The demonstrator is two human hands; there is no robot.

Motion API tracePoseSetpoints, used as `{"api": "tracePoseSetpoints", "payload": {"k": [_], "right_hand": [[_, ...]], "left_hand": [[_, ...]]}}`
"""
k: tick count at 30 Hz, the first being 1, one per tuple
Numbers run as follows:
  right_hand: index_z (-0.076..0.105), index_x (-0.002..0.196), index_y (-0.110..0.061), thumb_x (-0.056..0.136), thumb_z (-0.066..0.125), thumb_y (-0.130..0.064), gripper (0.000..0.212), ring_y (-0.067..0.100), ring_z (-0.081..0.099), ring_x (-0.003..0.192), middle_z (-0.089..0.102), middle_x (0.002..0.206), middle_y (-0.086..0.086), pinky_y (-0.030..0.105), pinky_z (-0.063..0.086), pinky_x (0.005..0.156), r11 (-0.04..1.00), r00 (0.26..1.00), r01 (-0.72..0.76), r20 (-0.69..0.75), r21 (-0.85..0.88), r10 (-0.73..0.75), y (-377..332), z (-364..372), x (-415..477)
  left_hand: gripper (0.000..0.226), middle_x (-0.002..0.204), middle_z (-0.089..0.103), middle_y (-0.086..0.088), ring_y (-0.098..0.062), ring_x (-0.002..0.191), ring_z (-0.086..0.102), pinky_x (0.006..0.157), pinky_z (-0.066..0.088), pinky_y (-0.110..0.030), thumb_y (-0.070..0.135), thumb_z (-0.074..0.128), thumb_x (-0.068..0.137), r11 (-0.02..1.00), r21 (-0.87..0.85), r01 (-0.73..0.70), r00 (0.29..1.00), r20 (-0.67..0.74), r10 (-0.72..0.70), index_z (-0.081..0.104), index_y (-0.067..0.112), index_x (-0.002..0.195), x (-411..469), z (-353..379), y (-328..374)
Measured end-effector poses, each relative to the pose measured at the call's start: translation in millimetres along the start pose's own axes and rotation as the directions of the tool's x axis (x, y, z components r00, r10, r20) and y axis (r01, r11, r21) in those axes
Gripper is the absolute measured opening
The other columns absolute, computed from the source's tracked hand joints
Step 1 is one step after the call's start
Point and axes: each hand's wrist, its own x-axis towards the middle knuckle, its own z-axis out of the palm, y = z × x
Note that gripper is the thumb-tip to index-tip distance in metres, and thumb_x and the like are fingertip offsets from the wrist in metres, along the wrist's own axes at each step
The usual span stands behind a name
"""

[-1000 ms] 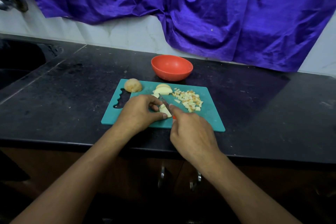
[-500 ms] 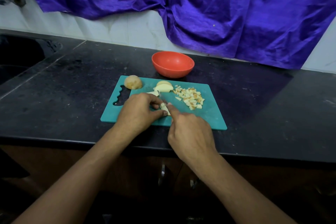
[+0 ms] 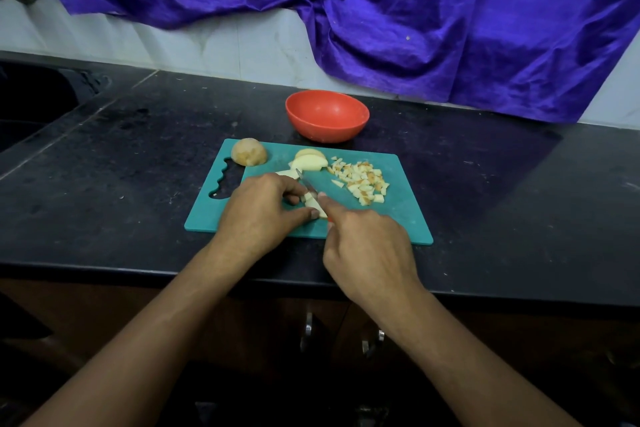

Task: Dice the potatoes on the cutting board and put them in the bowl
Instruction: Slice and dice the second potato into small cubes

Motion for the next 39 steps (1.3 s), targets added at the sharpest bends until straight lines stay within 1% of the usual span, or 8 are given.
{"api": "tracePoseSetpoints", "payload": {"k": [13,18,21,26,31,35,37,39], "right_hand": [[0.028,0.16,-0.033,0.104,0.045,-0.029,0.059,0.022,0.062,0.093,0.066,0.101,0.0,0.036,0.04,0.073,0.99,0.994,0.057,0.103,-0.13,-0.044,2,-5,6],[0.029,0.159,-0.036,0.105,0.043,-0.031,0.057,0.018,0.057,0.082,0.061,0.089,-0.003,0.036,0.041,0.07,0.991,0.994,0.053,0.102,-0.123,-0.041,9,-5,0],[0.032,0.158,-0.037,0.104,0.041,-0.031,0.055,0.016,0.049,0.073,0.055,0.082,-0.007,0.034,0.035,0.066,0.991,0.996,0.065,0.064,-0.121,-0.057,16,-5,-8],[0.031,0.159,-0.038,0.105,0.04,-0.033,0.054,0.013,0.046,0.072,0.045,0.076,-0.011,0.032,0.032,0.065,0.99,0.994,0.093,0.072,-0.111,-0.085,25,-10,-15],[0.046,0.149,-0.047,0.105,0.046,-0.034,0.046,0.009,0.047,0.067,0.048,0.075,-0.012,0.029,0.036,0.064,0.998,0.998,-0.044,0.041,0.053,0.042,30,-9,-11],[0.049,0.147,-0.046,0.104,0.049,-0.034,0.044,0.007,0.051,0.067,0.056,0.079,-0.012,0.027,0.036,0.061,0.994,0.996,-0.073,0.06,0.087,0.068,29,-5,-8],[0.055,0.143,-0.046,0.104,0.052,-0.035,0.041,0.007,0.054,0.067,0.062,0.083,-0.012,0.025,0.038,0.057,0.968,0.988,-0.132,0.107,0.213,0.112,35,-4,-5],[0.059,0.139,-0.044,0.103,0.056,-0.032,0.038,0.007,0.055,0.061,0.063,0.076,-0.011,0.026,0.041,0.054,0.906,0.974,-0.208,0.162,0.368,0.158,43,-3,2]], "left_hand": [[0.035,0.1,0.072,0.014,-0.002,0.095,0.064,0.085,0.056,-0.032,0.045,0.082,0.081,0.998,0.059,0.002,1.0,-0.029,0.0,0.076,0.032,0.113,-1,2,1],[0.036,0.103,0.071,0.015,-0.002,0.096,0.063,0.083,0.055,-0.03,0.048,0.081,0.082,0.996,0.087,0.004,1.0,-0.031,-0.002,0.075,0.034,0.115,-2,2,3],[0.039,0.104,0.071,0.014,-0.002,0.097,0.062,0.083,0.053,-0.028,0.047,0.081,0.082,0.996,0.09,0.0,0.999,-0.041,0.003,0.074,0.032,0.117,-3,2,3],[0.041,0.105,0.071,0.015,-0.001,0.097,0.059,0.083,0.05,-0.026,0.048,0.08,0.082,0.995,0.1,-0.007,0.999,-0.047,0.012,0.073,0.031,0.119,-3,3,3],[0.04,0.104,0.07,0.015,-0.002,0.097,0.06,0.083,0.05,-0.026,0.049,0.081,0.082,0.994,0.114,0.0,0.999,-0.053,0.006,0.073,0.032,0.117,-3,3,4],[0.039,0.102,0.07,0.015,-0.003,0.097,0.061,0.082,0.052,-0.028,0.049,0.081,0.082,0.993,0.118,0.003,0.999,-0.042,0.002,0.073,0.031,0.115,-3,2,5],[0.038,0.104,0.071,0.014,-0.003,0.097,0.061,0.082,0.051,-0.028,0.048,0.081,0.082,0.994,0.109,-0.002,0.999,-0.036,0.006,0.074,0.031,0.116,-3,1,5],[0.04,0.104,0.071,0.015,-0.002,0.096,0.061,0.082,0.05,-0.027,0.047,0.081,0.082,0.996,0.087,0.0,1.0,-0.025,0.002,0.073,0.031,0.118,-3,0,3]]}}
